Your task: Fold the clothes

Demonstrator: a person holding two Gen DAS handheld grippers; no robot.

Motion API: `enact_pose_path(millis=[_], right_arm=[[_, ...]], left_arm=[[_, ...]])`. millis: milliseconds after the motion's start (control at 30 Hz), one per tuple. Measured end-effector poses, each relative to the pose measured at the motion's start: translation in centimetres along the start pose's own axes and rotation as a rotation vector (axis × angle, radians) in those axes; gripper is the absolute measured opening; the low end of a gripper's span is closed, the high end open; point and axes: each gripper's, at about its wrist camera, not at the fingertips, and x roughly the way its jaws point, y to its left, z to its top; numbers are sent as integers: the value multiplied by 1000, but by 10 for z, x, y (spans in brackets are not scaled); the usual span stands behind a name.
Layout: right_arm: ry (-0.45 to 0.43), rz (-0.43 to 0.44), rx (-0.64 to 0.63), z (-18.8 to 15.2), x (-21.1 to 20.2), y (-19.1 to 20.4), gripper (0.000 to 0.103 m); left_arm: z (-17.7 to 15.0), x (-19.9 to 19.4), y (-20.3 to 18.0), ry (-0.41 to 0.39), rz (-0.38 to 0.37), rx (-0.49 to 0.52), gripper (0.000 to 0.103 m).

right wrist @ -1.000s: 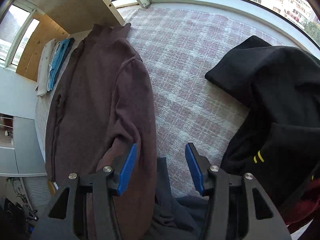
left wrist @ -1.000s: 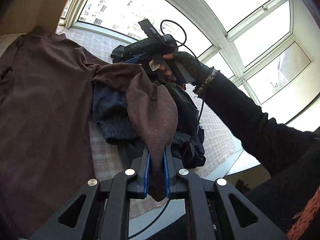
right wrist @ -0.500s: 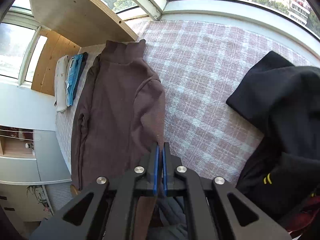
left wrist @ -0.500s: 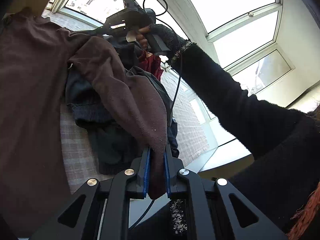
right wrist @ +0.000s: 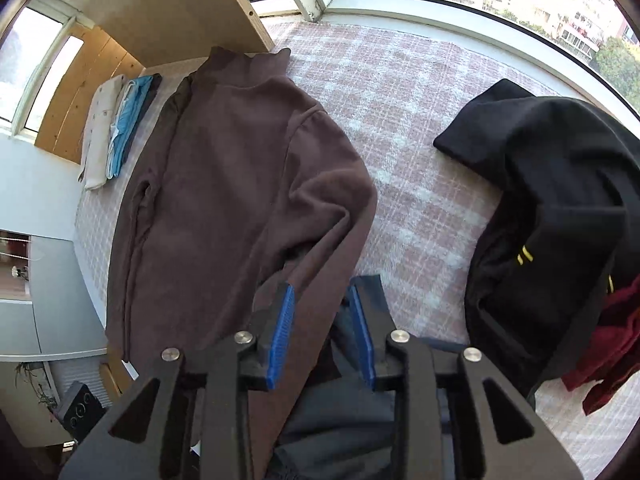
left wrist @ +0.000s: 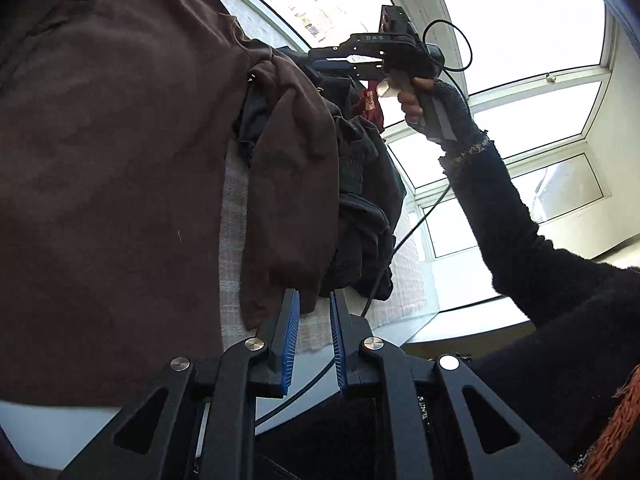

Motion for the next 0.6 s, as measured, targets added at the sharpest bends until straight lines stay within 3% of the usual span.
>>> enact_pose_path(millis=[100,233,333,400,500,600], right_arm=[[-52,109,14,-62,-20,11,29],[-74,232,92,-153,-21,18,29],[-70,234,146,-219,-6,28,33],[-85,210,198,-258,6,34,41],[-98,169,322,-294,35,36,41],[-152,191,405,-309,58,44,41]], left_arm=[[11,-8,-5,24,54,84,21],[50,-25,-8,44,145,204,22],[88,-33,-14,88,212,321,31],[114,-36,-19,123,251,402,35],[151,-23,-27,204,243,512,36],[186,-2,-36,285,186,561,36]])
